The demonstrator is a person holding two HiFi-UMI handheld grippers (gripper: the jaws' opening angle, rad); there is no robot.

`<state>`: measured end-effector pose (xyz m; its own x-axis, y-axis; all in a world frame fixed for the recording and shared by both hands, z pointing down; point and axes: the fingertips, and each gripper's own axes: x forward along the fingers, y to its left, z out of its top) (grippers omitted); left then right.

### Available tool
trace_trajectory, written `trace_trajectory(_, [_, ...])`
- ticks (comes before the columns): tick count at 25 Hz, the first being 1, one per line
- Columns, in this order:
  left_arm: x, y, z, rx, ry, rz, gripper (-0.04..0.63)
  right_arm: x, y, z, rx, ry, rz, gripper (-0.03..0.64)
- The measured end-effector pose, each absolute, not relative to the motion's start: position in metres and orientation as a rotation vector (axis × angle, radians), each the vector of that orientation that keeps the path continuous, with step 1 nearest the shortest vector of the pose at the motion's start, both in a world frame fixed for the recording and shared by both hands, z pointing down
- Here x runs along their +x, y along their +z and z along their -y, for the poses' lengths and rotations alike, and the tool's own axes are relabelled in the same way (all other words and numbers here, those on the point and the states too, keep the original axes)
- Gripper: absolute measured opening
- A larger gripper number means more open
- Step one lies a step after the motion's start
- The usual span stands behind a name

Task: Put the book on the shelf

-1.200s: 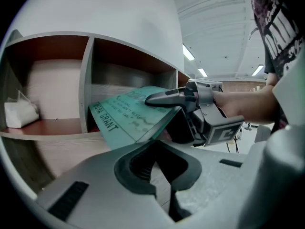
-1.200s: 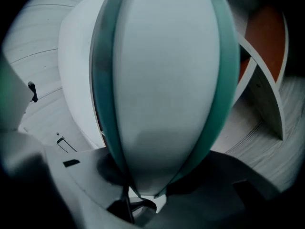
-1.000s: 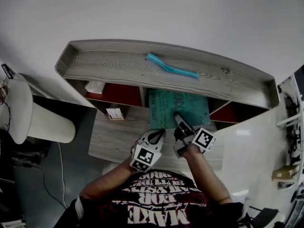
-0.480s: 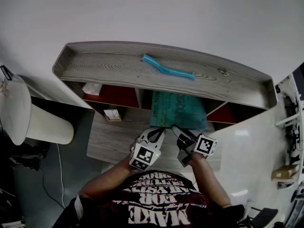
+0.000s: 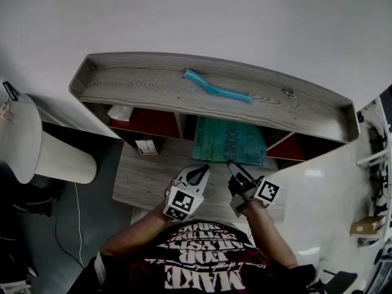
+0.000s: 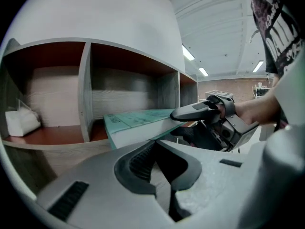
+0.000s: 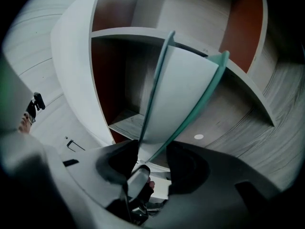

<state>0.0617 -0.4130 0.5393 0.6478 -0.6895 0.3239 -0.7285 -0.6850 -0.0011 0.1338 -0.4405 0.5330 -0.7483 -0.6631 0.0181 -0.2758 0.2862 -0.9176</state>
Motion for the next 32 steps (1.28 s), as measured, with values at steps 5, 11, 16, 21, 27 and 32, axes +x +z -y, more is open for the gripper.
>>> trace_trajectory(5, [0.034,0.551,0.404,2.651,0.475,1.245,0.006,0.13,0.531,0.452,-0.839,-1.451,-2.196,0.192])
trace_trajectory(11, [-0.001,0.553,0.394,2.57,0.463,1.339,0.006,0.118,0.53,0.462,-0.835,-1.453,-2.208,0.192])
trace_trajectory(16, [-0.02,0.551,0.384,2.551,0.448,1.371,0.006,0.107,0.534,0.466,-0.875,-1.434,-2.205,0.196])
trace_trajectory(21, [-0.035,0.544,0.377,2.557,0.429,1.392,0.006,0.094,0.539,0.455,-0.913,-1.435,-2.267,0.287])
trace_trajectory(27, [-0.06,0.534,0.371,2.556,0.398,1.429,0.006,0.104,0.543,0.424,-1.177,-1.19,-2.517,0.304])
trace_trajectory(32, [-0.073,0.517,0.366,2.593,0.391,1.476,0.006,0.109,0.531,0.393,-1.345,-0.892,-2.682,0.192])
